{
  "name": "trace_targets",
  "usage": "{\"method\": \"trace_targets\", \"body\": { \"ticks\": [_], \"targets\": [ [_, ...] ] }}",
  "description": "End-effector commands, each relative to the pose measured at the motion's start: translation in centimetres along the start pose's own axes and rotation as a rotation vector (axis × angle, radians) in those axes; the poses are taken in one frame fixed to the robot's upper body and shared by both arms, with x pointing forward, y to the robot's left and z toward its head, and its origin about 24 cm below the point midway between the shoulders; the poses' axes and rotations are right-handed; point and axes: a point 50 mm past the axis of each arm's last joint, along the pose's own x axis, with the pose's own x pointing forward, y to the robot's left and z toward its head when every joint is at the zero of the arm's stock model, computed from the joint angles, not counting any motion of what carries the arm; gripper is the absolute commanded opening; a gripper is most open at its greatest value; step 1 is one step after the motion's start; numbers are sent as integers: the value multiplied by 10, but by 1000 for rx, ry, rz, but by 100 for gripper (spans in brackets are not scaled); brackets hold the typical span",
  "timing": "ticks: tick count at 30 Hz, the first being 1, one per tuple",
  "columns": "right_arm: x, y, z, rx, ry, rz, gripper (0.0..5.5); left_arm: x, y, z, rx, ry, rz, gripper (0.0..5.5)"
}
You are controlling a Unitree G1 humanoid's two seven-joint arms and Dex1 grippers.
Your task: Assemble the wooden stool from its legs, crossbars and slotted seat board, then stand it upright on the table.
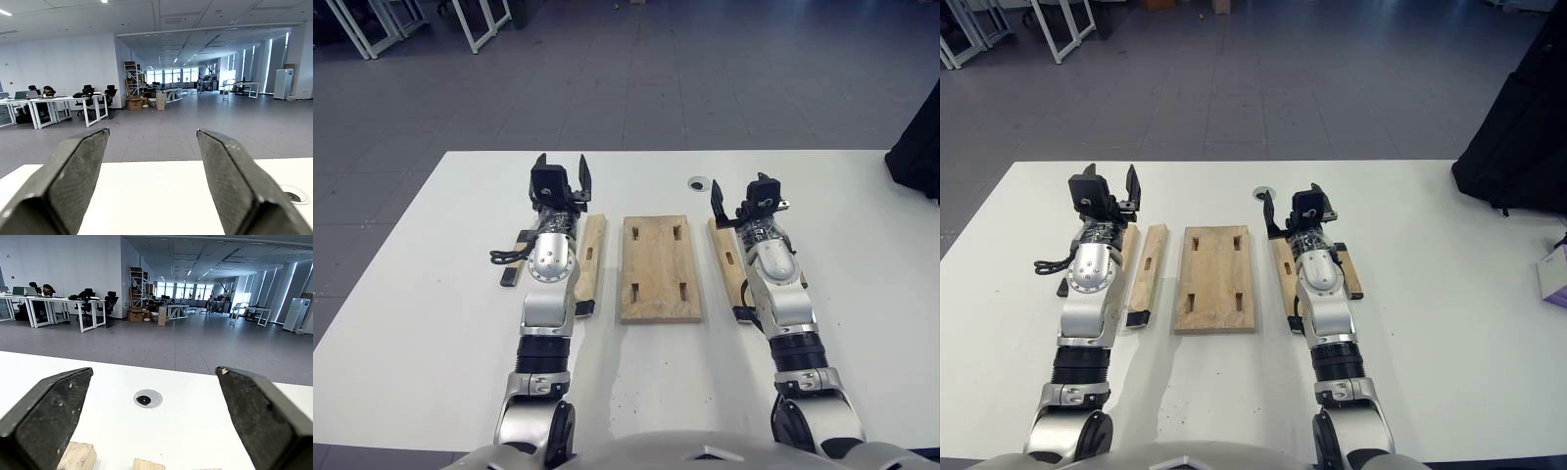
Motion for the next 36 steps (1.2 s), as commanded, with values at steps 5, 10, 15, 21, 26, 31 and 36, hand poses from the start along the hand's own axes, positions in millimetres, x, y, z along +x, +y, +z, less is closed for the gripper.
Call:
{"method": "trace_targets", "body": {
  "ticks": [5, 10, 15, 21, 26, 31, 36],
  "targets": [
    [6, 2, 5, 3, -12, 7, 497, 6, -1, 1, 4, 3, 6, 333],
    [6, 4, 9, 15, -52, 24, 466, 7, -1, 1, 4, 4, 13, 333],
    [5, 2, 8, 6, -57, 13, 424, 6, -1, 0, -4, 11, 16, 333],
    [6, 3, 8, 3, -55, 15, 424, 6, -2, -1, 2, 11, 13, 333],
    [8, 2, 8, 2, -45, 17, 424, 6, -1, -1, -32, 11, 24, 333],
    [10, 4, 8, 9, -37, 29, 424, 4, 2, 0, -38, 4, 50, 333],
    [12, 13, 5, 32, -7, 82, 424, 0, 4, -2, 7, 14, 83, 333]
  ]
}}
